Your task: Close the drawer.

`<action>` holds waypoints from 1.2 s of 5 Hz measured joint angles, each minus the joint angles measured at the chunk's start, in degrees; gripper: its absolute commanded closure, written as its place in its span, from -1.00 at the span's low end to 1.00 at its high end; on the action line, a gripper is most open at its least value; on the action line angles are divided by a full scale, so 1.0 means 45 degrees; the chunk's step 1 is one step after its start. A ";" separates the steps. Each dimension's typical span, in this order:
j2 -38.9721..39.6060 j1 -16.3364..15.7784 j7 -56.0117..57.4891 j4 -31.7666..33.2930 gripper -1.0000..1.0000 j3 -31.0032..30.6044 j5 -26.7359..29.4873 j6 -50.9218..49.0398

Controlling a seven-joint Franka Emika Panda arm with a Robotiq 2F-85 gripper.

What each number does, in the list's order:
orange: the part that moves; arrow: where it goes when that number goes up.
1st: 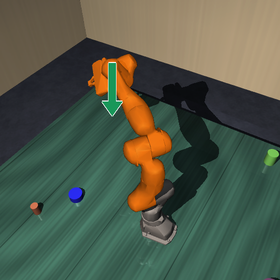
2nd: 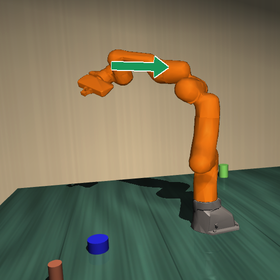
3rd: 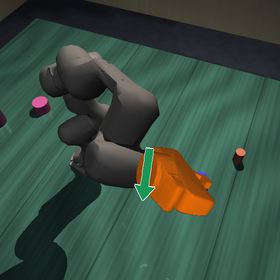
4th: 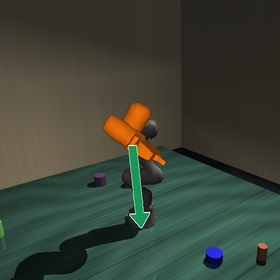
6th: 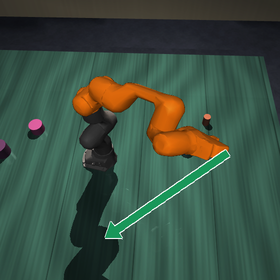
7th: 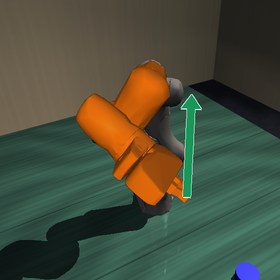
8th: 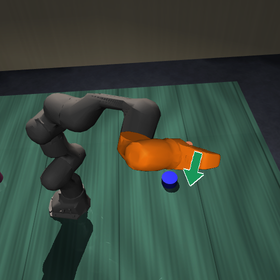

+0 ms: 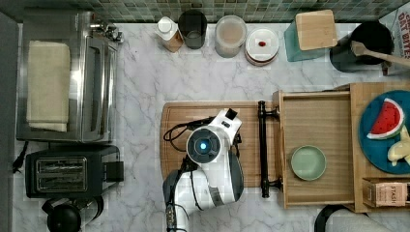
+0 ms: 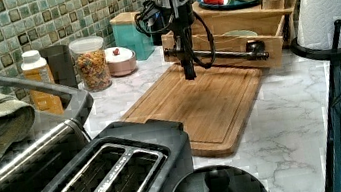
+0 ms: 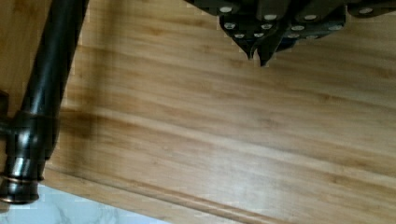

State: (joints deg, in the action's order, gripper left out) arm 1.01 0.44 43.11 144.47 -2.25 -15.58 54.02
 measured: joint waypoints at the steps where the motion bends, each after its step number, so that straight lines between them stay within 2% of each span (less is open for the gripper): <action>1: 0.0061 0.0065 0.0000 0.0224 1.00 0.0072 -0.0090 0.0236; 3: 0.0237 0.0774 0.0883 0.0224 1.00 0.0302 0.0034 0.0249; 5: 0.1009 0.2012 0.2816 0.0025 1.00 0.1601 0.0084 -0.0261; 6: 0.1062 0.2376 0.3488 -0.0224 1.00 0.2013 0.0297 -0.0124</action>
State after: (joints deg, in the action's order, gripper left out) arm 5.79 11.13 58.81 143.46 6.81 -14.25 53.46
